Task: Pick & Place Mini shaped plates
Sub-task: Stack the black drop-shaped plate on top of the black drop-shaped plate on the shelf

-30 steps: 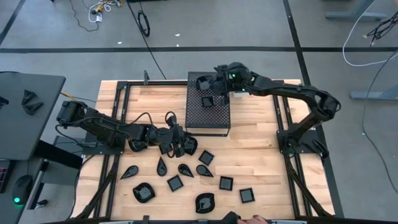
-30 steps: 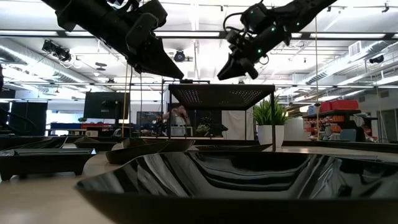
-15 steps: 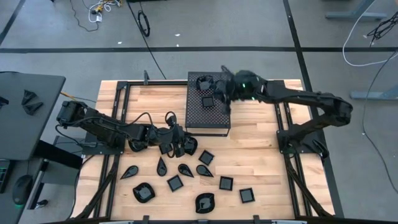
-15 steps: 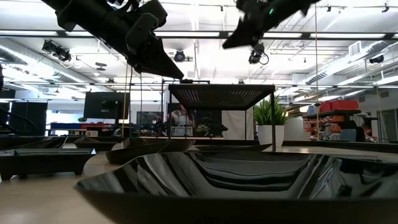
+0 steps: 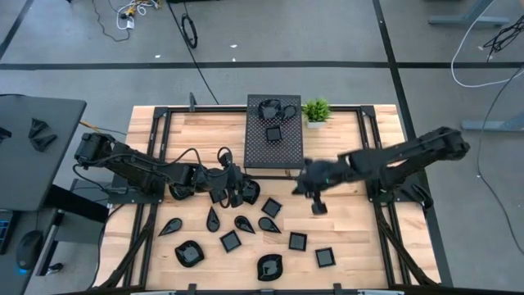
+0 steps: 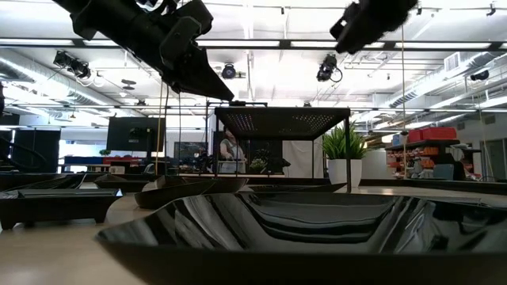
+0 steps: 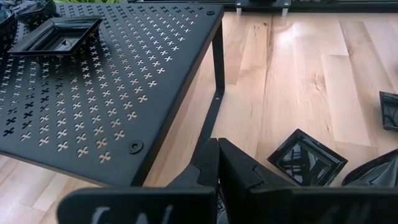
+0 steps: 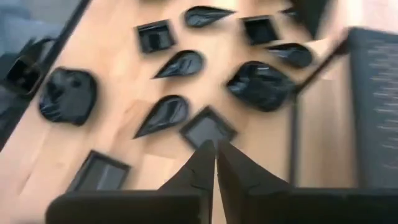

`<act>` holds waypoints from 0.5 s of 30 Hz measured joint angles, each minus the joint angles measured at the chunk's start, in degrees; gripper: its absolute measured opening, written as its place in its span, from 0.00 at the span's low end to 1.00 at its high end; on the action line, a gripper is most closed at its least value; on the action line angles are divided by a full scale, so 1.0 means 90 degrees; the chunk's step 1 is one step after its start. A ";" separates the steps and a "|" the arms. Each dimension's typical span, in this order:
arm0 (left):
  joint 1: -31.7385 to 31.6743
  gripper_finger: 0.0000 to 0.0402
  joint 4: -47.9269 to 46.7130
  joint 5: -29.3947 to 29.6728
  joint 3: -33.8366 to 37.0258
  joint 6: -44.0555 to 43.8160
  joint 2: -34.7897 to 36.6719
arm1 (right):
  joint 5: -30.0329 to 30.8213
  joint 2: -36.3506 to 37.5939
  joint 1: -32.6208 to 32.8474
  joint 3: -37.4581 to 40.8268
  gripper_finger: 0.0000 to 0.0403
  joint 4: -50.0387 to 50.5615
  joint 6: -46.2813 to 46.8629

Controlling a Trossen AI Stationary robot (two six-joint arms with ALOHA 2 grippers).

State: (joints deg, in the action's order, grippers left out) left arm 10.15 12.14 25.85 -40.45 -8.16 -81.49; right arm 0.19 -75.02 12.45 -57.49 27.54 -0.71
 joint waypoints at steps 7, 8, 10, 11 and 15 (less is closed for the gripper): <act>0.0000 0.02 0.0007 0.0002 0.0000 0.0000 0.0000 | 0.0117 -0.0230 0.0329 0.1427 0.18 -0.2142 0.0179; -0.0002 0.02 0.0007 0.0002 0.0000 0.0002 0.0000 | 0.0013 -0.0336 0.0290 0.1503 0.21 -0.2238 0.0044; -0.0030 0.02 0.0010 -0.0001 0.0000 0.0101 0.0000 | -0.0097 -0.0609 0.0212 0.1525 0.27 -0.2244 -0.0290; -0.0046 0.02 0.0010 0.0000 0.0000 0.0139 0.0000 | -0.0101 -0.0774 0.0182 0.1489 0.30 -0.2248 -0.0512; -0.0164 0.02 0.0033 0.0002 0.0000 0.0127 0.0000 | -0.0253 -0.1514 0.0136 0.1302 0.38 -0.2454 -0.2790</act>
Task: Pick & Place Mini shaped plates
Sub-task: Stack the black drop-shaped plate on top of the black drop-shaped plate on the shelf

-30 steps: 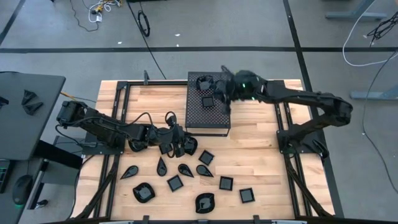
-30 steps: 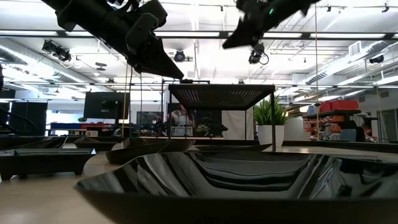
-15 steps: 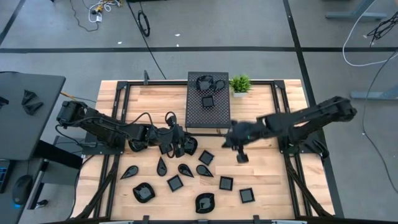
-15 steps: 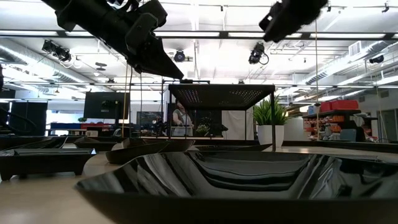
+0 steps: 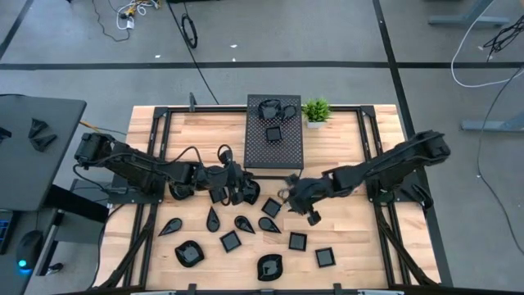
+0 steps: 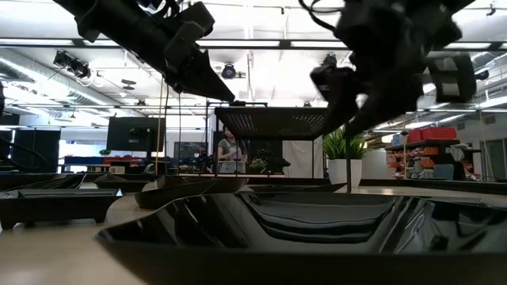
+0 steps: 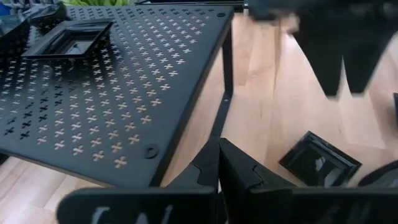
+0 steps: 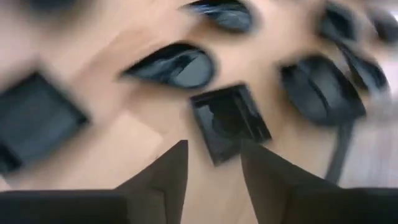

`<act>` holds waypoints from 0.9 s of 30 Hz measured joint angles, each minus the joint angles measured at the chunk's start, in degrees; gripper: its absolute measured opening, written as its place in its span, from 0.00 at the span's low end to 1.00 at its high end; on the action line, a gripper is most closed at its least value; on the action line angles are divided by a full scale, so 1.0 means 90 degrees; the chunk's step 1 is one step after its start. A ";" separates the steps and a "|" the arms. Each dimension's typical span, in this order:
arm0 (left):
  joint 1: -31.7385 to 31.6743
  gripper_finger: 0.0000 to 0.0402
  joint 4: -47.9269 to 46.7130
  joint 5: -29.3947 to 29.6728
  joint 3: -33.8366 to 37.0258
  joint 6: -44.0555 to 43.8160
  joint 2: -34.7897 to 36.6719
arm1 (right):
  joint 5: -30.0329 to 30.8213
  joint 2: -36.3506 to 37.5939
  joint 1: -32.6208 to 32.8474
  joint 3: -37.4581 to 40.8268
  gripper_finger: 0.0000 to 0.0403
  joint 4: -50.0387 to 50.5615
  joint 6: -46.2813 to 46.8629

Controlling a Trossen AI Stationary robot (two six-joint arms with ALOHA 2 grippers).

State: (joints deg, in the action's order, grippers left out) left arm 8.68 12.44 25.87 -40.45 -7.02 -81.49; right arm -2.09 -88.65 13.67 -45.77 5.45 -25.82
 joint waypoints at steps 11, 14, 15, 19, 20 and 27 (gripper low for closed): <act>-0.0030 0.02 0.0018 -0.0002 0.0000 -0.0318 0.0000 | -0.0692 -0.1313 0.0031 -0.0061 0.34 -0.1618 -0.5703; -0.0028 0.02 0.0023 0.0000 0.0000 -0.0356 0.0000 | -0.1218 -0.1525 0.0059 -0.0061 0.31 -0.1987 -0.5710; -0.0030 0.02 0.0023 -0.0002 0.0000 -0.0410 0.0000 | -0.1317 -0.1557 0.0076 -0.0061 0.30 -0.2061 -0.5712; -0.0028 0.02 0.0027 -0.0002 0.0000 -0.0489 0.0000 | -0.1465 -0.1692 0.0095 -0.0064 0.28 -0.2358 -0.5712; -0.0028 0.02 0.0028 -0.0002 0.0000 -0.0490 0.0000 | -0.1526 -0.1732 0.0087 -0.0064 0.28 -0.2373 -0.5715; -0.0028 0.02 0.0035 -0.0024 0.0000 -0.0520 0.0000 | -0.1661 -0.2091 0.0068 -0.0112 0.28 -0.2691 -0.5715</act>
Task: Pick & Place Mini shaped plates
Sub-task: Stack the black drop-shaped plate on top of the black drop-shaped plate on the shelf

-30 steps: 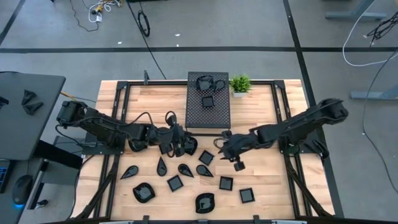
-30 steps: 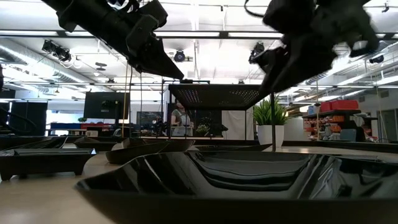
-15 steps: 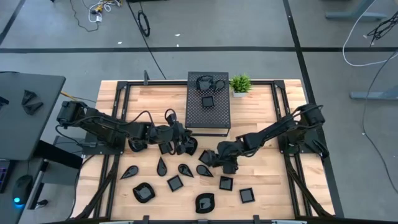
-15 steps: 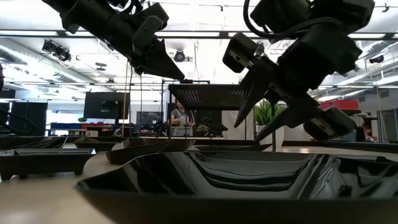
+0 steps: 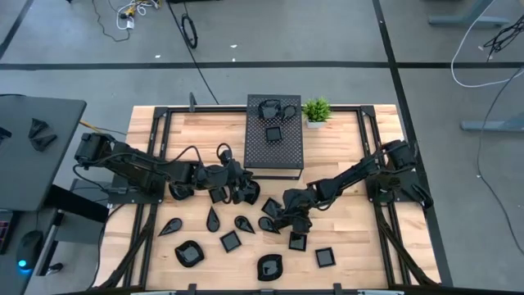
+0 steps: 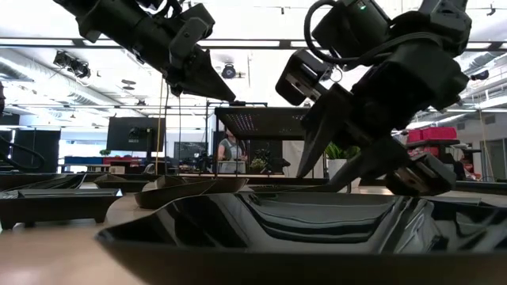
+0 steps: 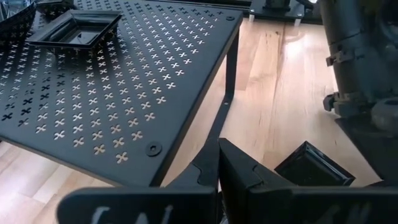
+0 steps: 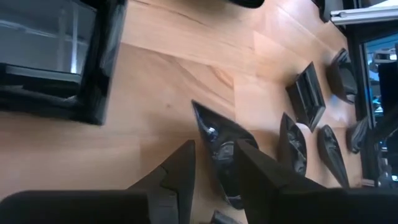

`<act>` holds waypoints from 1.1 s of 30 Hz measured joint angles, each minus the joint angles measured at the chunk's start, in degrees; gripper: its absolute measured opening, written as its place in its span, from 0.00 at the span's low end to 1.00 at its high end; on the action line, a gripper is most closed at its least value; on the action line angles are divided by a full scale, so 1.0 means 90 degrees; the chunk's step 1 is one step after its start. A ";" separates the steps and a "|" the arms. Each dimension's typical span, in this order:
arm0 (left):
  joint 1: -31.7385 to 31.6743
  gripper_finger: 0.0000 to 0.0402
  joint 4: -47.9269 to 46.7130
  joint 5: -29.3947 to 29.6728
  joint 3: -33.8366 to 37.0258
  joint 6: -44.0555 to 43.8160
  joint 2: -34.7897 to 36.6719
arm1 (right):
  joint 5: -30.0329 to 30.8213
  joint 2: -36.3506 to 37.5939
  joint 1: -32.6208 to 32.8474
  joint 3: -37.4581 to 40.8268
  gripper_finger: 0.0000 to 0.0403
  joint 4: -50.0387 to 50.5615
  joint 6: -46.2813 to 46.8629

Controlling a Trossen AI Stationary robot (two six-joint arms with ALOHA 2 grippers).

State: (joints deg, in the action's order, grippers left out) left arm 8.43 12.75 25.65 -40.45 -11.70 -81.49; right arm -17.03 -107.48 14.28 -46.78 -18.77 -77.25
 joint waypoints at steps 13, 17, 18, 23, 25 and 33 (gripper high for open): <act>0.0000 0.02 0.0042 -0.0042 0.0000 0.0014 0.0000 | -0.0064 -0.0096 0.0000 -0.0061 0.19 0.0114 -0.0134; 0.0000 0.02 0.0048 -0.0042 0.0000 0.0016 0.0000 | 0.0053 -0.0097 0.0002 -0.0061 0.09 0.0044 -0.0137; 0.0000 0.02 0.0048 -0.0042 0.0000 0.0019 0.0000 | 0.0095 -0.0096 0.0006 -0.0061 0.06 0.0010 -0.0140; 0.0000 0.02 0.0060 -0.0042 0.0000 0.0028 0.0000 | 0.0179 0.0068 0.0010 -0.0056 0.01 -0.0153 -0.0146; 0.0000 0.02 0.0061 -0.0044 0.0000 0.0031 0.0000 | 0.0208 0.0193 0.0028 -0.0056 0.02 -0.0256 -0.0145; 0.0000 0.02 0.0059 -0.0026 0.0000 -0.0064 0.0000 | 0.0514 0.1289 0.0166 -0.0054 0.01 -0.0489 0.0662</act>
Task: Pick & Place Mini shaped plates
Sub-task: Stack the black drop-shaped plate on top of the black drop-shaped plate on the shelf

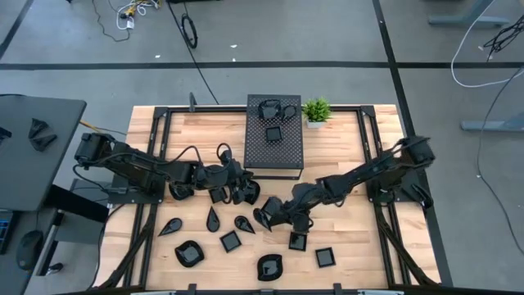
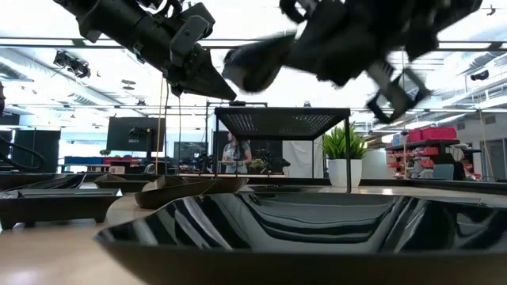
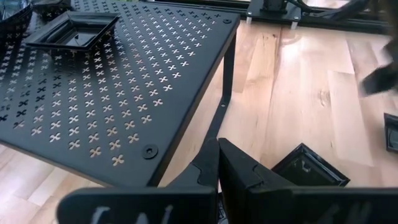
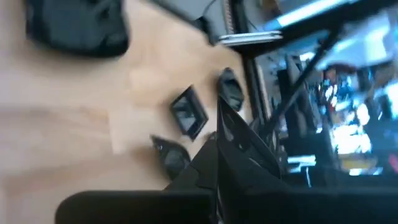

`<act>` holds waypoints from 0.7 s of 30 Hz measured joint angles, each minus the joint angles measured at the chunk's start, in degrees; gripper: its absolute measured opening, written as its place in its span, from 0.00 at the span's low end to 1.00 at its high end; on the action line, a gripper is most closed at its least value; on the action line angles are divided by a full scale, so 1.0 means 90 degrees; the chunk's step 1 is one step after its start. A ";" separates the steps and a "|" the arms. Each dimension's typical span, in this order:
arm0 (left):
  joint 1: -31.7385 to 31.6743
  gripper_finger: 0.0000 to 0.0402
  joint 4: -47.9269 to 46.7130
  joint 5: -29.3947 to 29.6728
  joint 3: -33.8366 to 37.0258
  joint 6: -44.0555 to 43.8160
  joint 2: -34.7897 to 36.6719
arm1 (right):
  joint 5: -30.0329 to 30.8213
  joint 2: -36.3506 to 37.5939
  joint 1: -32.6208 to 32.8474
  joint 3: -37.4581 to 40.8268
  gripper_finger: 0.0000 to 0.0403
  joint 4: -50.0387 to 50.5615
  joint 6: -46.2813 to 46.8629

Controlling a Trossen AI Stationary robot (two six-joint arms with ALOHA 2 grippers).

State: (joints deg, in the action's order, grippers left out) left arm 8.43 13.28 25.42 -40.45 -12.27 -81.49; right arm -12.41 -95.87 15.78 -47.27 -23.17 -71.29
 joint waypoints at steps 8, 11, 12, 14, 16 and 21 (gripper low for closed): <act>0.0000 0.02 -0.0078 0.0171 -0.0002 -0.0064 0.0000 | 0.0550 0.2041 -0.0034 0.0005 0.01 0.1420 0.3602; 0.0000 0.02 -0.0075 0.0173 -0.0002 0.0016 0.0000 | 0.2095 0.2758 -0.0184 0.0005 0.02 0.1740 0.4859; 0.0000 0.02 -0.0075 0.0174 -0.0002 0.0084 0.0000 | 0.2564 0.2989 -0.0267 0.0005 0.02 0.1894 0.4946; 0.0000 0.02 -0.0068 0.0174 -0.0002 0.0154 0.0000 | 0.3077 0.3355 -0.0515 0.0005 0.01 0.2144 0.4697; -0.0015 0.02 -0.0044 0.0171 -0.0002 0.0177 0.0000 | 0.3123 0.3610 -0.0933 0.0005 0.01 0.2318 0.4463; -0.0158 0.02 -0.0037 0.0174 -0.0002 0.0176 0.0000 | 0.2711 0.3626 -0.2604 0.0002 0.00 0.2689 0.4111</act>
State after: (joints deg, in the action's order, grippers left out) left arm 7.01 12.94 26.98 -40.47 -10.69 -81.49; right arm 11.99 -63.24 -7.66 -47.24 1.03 -34.29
